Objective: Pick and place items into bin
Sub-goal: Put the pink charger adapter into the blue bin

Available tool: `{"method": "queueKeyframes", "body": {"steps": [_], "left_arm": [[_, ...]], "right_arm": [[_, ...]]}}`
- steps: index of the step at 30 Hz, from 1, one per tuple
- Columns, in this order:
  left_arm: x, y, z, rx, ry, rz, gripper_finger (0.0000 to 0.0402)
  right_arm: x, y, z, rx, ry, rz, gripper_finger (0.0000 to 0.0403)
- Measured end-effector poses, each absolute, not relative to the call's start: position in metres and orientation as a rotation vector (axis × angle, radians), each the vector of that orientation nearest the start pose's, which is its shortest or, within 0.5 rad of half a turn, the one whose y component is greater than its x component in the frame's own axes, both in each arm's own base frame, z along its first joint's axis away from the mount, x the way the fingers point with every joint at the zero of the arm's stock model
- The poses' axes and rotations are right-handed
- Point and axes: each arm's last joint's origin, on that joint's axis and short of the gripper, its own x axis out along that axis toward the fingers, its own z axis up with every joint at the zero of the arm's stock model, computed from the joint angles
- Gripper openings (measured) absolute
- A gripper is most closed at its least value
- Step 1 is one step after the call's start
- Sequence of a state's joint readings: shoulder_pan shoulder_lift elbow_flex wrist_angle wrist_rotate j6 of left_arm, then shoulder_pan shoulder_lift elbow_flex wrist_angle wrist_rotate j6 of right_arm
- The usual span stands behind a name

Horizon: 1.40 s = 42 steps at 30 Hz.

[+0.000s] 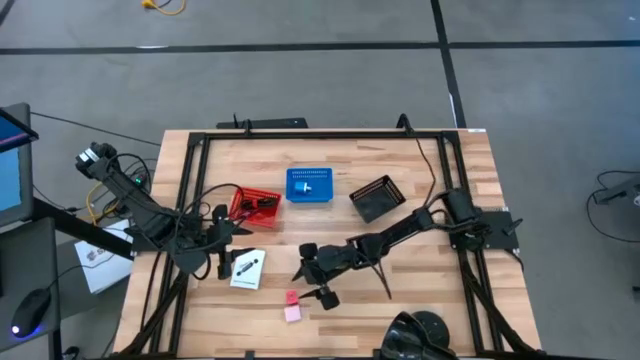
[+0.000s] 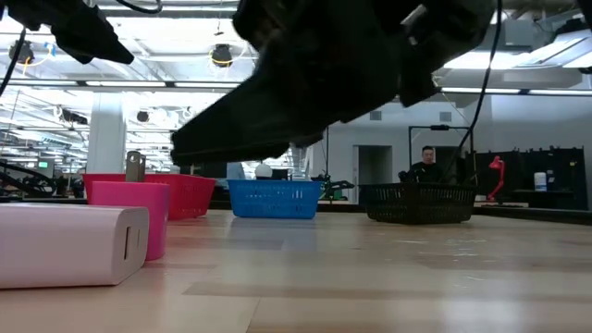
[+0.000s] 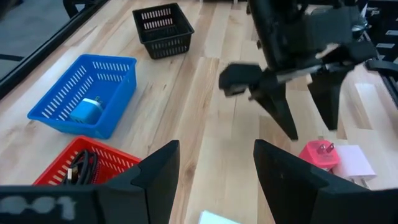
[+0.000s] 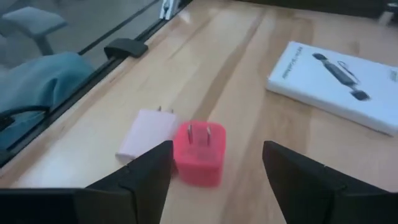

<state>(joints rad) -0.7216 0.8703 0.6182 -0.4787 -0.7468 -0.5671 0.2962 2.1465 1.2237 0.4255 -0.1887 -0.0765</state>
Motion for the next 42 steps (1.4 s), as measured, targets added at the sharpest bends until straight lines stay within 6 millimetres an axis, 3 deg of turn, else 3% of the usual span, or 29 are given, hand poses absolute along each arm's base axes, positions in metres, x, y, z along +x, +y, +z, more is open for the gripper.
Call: {"method": "queueKeyframes", "body": {"steps": [5,9,31,42], "left_arm": [[0.139,-0.096,0.243,-0.064,0.51,0.173,0.0196],[0.139,-0.096,0.243,-0.064,0.51,0.172,0.0196],[0.141,-0.098,0.245,-0.083,0.493,0.165,0.0196],[0.141,-0.098,0.245,-0.078,0.494,0.164,0.0196]], "right_arm": [[0.437,0.137,0.105,-0.056,0.513,0.555,0.0245],[0.444,0.141,0.112,-0.05,0.481,0.579,0.0244],[0.437,0.146,0.103,-0.1,0.573,0.489,0.0244],[0.441,0.133,0.103,-0.096,0.576,0.445,0.0244]]}}
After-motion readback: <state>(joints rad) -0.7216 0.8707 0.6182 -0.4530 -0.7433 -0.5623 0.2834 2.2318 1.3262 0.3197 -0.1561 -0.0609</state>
